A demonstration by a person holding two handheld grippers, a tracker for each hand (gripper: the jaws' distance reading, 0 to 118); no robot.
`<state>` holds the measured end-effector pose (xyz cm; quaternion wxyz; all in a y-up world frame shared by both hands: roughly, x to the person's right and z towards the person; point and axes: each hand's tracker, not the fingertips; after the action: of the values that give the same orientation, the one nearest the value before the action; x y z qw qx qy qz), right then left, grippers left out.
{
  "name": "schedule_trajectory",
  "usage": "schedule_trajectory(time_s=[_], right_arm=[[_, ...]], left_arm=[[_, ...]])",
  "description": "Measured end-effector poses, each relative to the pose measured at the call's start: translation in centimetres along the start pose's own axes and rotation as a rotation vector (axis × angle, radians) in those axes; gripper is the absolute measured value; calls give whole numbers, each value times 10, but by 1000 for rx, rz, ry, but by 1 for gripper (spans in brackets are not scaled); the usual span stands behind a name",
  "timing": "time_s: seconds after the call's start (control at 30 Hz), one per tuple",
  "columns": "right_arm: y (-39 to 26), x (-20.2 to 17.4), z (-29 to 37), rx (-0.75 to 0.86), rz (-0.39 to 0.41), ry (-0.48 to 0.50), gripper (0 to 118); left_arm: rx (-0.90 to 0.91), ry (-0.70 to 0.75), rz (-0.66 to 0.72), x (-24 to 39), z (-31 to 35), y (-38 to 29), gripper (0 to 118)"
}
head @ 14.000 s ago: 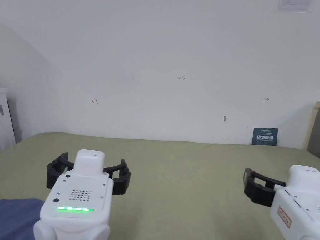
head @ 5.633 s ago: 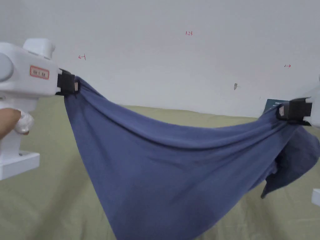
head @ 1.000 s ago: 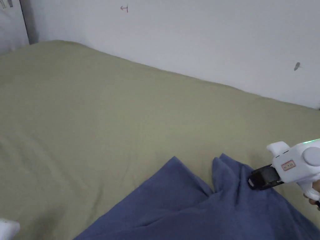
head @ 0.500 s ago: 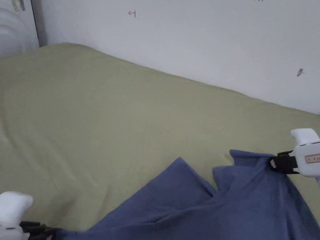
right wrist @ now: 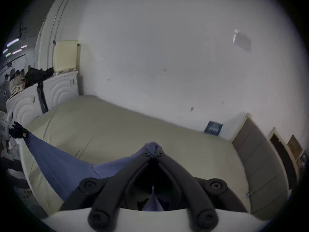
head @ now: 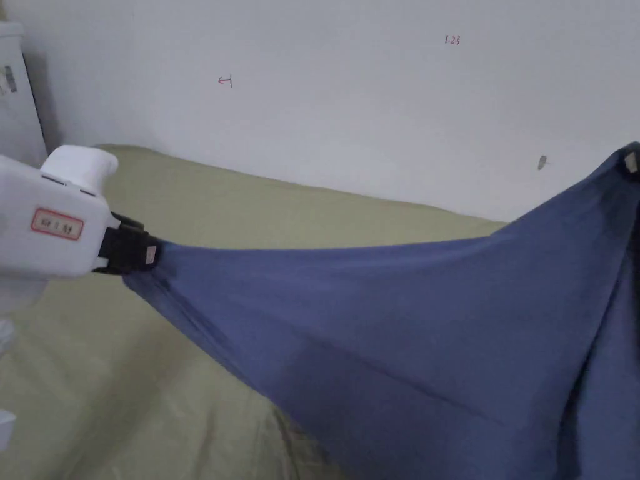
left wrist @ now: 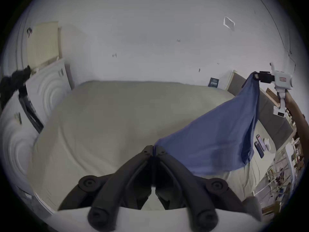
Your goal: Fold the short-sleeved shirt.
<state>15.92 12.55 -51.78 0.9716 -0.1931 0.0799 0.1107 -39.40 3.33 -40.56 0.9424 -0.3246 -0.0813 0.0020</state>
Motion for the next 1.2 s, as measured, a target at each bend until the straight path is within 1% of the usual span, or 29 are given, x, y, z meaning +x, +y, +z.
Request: schedule_trajectory(time_s=[0.07,0.2,0.27,0.3,0.37,0.4,0.43,0.5,0.67,0.73,0.77,0.9,1.07,1.2], right_arm=[[19,9,1,32,-22,-26,0],[53,26,-3,94,-51,-61,0],[68,37,-6,116,-57,-91,0],[77,45,-9,117,-79,-85,0],[91,58,-13,143,-161,-78,0],[98,63,-14,163,-181,-90,0],[104,67,-14,184,-186,-94,0],[119,70,-10,241,-178,-125,0],[160,85,-3,294,-157,-158,0],[175,87,5,327,-126,-186,0],[181,83,13,332,-123,-181,0],[196,83,30,373,-109,-194,0],[176,74,36,348,-98,-165,0],[135,63,37,332,-91,-112,0]], left_arm=[[16,17,-19,0,-7,29,2],[39,21,-8,-2,-19,84,2],[57,45,-53,2,-25,109,2],[66,79,-86,4,-28,122,2],[71,100,-133,8,-34,145,2],[80,106,-135,9,-38,158,2],[111,110,-122,9,-39,165,2],[151,100,-104,9,-41,185,2],[256,138,-86,7,-39,235,2],[296,151,-59,7,-35,252,2],[312,139,-50,5,-32,260,2],[350,172,-78,12,-18,274,2],[371,183,-103,12,-11,268,2],[363,160,-83,12,-15,233,2]])
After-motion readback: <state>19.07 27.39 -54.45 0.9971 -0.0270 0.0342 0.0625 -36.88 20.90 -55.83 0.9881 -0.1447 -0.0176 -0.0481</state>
